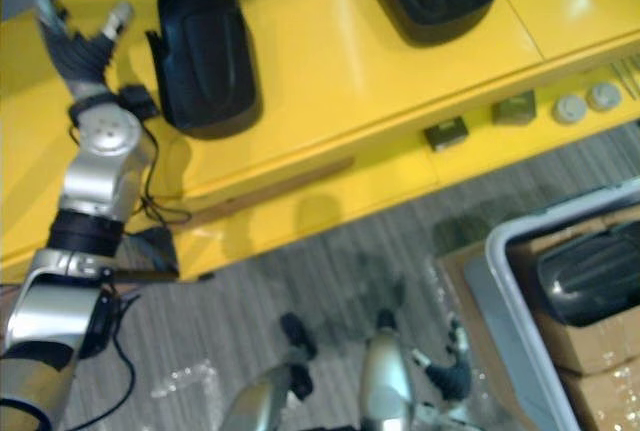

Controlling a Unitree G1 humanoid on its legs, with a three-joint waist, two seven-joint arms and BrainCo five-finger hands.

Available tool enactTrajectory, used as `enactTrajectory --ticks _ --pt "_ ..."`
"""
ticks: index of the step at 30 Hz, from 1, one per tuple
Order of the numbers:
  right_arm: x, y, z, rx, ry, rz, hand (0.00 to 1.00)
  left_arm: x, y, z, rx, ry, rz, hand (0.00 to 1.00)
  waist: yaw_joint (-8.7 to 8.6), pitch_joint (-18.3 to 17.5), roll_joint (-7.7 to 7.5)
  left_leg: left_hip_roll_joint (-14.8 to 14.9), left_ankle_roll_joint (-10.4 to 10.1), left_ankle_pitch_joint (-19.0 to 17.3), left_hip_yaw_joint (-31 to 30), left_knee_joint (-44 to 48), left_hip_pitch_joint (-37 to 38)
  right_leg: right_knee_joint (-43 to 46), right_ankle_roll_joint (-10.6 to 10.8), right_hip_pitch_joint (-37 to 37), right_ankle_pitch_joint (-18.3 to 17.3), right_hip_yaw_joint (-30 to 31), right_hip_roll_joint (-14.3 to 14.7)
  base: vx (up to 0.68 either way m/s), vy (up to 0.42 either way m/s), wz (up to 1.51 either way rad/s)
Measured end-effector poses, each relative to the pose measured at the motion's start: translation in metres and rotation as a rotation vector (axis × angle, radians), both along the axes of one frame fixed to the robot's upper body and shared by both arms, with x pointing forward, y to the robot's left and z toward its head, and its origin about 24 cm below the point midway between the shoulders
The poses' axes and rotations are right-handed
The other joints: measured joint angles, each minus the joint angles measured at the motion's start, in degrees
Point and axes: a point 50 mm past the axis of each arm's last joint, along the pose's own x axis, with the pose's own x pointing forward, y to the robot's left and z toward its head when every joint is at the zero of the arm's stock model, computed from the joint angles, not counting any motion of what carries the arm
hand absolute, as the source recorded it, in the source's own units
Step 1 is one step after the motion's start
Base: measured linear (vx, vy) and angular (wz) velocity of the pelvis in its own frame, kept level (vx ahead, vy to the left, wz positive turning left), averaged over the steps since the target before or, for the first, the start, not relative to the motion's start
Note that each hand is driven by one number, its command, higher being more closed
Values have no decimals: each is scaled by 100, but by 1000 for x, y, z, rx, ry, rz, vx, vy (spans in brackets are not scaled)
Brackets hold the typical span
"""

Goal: Walk over and take plastic housings, then place them on the shelf

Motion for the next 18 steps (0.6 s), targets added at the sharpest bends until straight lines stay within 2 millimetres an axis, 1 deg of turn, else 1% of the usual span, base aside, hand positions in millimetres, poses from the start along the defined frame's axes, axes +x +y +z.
enactTrajectory --ticks 1,2,3,4,5,7,8,10,11,12,13,14,15,16,17,18 --pt "12 -11 24 -38 -137 -63 0 -16 1 18 13 -121 -10 0 10 -11 14 0 1 -2 -89 -1 40 -124 5 130 -2 -79 1 12 -11 21" --pt "18 -17 38 -59 -212 -96 0 -25 2 27 22 -176 -10 0 -4 -23 34 0 2 -2 -142 -1 39 -199 6 204 -1 -147 0 11 -12 25" --pt "28 -30 66 -97 -359 -151 0 -39 4 41 37 -258 -14 0 21 -50 56 12 2 -1 -201 -1 48 -312 29 292 14 -199 20 0 -20 32" --pt "34 -39 92 -134 -490 -181 0 -48 8 50 47 -307 -13 0 18 -101 81 15 8 3 -283 -1 56 -382 44 390 25 -296 31 0 -15 31" --pt "37 -43 104 -156 -544 -189 0 -50 10 53 50 -316 -13 0 25 -150 94 16 9 4 -304 -1 62 -420 57 433 34 -326 41 1 -25 25" --pt "47 -52 148 -249 -731 -161 0 -54 17 59 48 -327 -17 0 78 -395 98 4 12 5 -398 -1 123 -598 81 616 92 -426 64 39 -22 17" --pt "49 -53 158 -266 -777 -145 0 -55 18 60 50 -326 -21 0 80 -435 92 0 13 4 -443 -1 162 -667 87 708 113 -452 72 58 -2 18" --pt "56 -48 191 -322 -936 -49 0 -56 21 62 74 -314 -30 0 133 -765 89 -7 14 4 -523 -2 203 -932 108 916 206 -523 100 60 5 13" --pt "58 -45 198 -331 -971 -24 0 -56 23 63 75 -312 -29 0 140 -799 84 -8 14 4 -558 -2 250 -1000 106 1004 227 -557 104 65 -5 15" --pt "61 -39 212 -356 -1035 30 0 -56 27 62 75 -293 -27 0 146 -879 81 -17 14 4 -616 -2 333 -1117 116 1187 241 -636 107 44 -8 19" --pt "65 -34 224 -378 -1092 62 0 -55 35 55 56 -266 -32 0 168 -1001 94 -22 15 4 -671 -3 373 -1193 118 1298 246 -708 110 31 -8 24" --pt "67 -31 229 -387 -1115 79 0 -54 40 49 52 -246 -29 0 167 -1080 114 -22 15 4 -740 -3 372 -1229 117 1339 249 -756 117 30 -17 27" --pt "72 -26 240 -397 -1159 117 0 -55 50 29 45 -195 -24 0 173 -1172 142 -19 14 4 -829 -3 423 -1283 117 1465 253 -831 130 31 -26 34" --pt "76 -22 248 -406 -1188 140 0 -58 57 2 40 -134 -29 0 199 -1251 174 -18 14 4 -930 -3 469 -1339 116 1603 253 -952 144 31 -30 38" --pt "77 -21 251 -411 -1192 149 0 -61 58 -14 30 -102 -37 0 230 -1306 182 -16 14 4 -983 -4 470 -1367 116 1651 254 -1024 153 13 -34 44" --pt "82 -19 255 -421 -1178 171 0 -67 57 -47 -1 -32 -60 0 329 -1387 187 -12 14 4 -1125 -4 475 -1428 108 1742 260 -1132 176 -2 -44 49"
